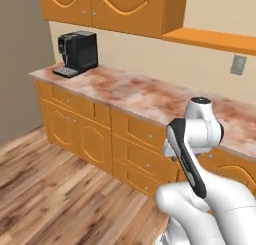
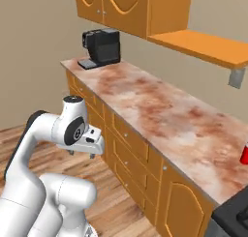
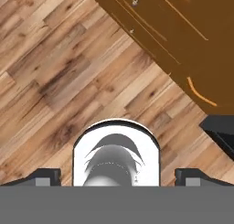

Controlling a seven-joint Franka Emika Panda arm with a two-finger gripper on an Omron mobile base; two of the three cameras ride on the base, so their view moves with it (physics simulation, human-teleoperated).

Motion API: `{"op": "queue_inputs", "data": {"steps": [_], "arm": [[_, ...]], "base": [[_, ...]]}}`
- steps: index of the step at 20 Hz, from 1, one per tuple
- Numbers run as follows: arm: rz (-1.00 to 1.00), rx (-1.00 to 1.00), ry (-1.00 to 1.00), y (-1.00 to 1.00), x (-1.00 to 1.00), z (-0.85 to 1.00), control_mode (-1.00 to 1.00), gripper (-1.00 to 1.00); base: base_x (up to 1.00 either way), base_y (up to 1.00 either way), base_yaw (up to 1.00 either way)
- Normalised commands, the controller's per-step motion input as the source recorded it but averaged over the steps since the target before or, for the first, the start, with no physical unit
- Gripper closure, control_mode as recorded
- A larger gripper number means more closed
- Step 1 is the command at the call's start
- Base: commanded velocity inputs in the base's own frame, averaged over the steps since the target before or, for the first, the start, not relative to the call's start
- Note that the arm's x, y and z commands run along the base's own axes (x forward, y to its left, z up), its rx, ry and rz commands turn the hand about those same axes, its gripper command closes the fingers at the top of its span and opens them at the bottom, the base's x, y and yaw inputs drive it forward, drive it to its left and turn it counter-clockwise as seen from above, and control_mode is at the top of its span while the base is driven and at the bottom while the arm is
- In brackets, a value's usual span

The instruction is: Four empty soda cans are scattered around the kitchen. Gather all the cans and cluster them next to the stove for recycling.

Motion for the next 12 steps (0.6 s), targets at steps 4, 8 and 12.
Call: {"op": "queue_inputs", "data": {"steps": [4,8,12], "arm": [[0.00,0.00,0.00,0.00,0.00,0.00,1.00,-1.00],[0.00,0.00,0.00,0.00,0.00,0.00,1.00,-1.00],[0.00,0.00,0.00,0.00,0.00,0.00,1.00,-1.00]], "base": [[-0.08,0.00,1.00],[-0.04,0.00,1.00],[0.18,0.06,0.89]]}}
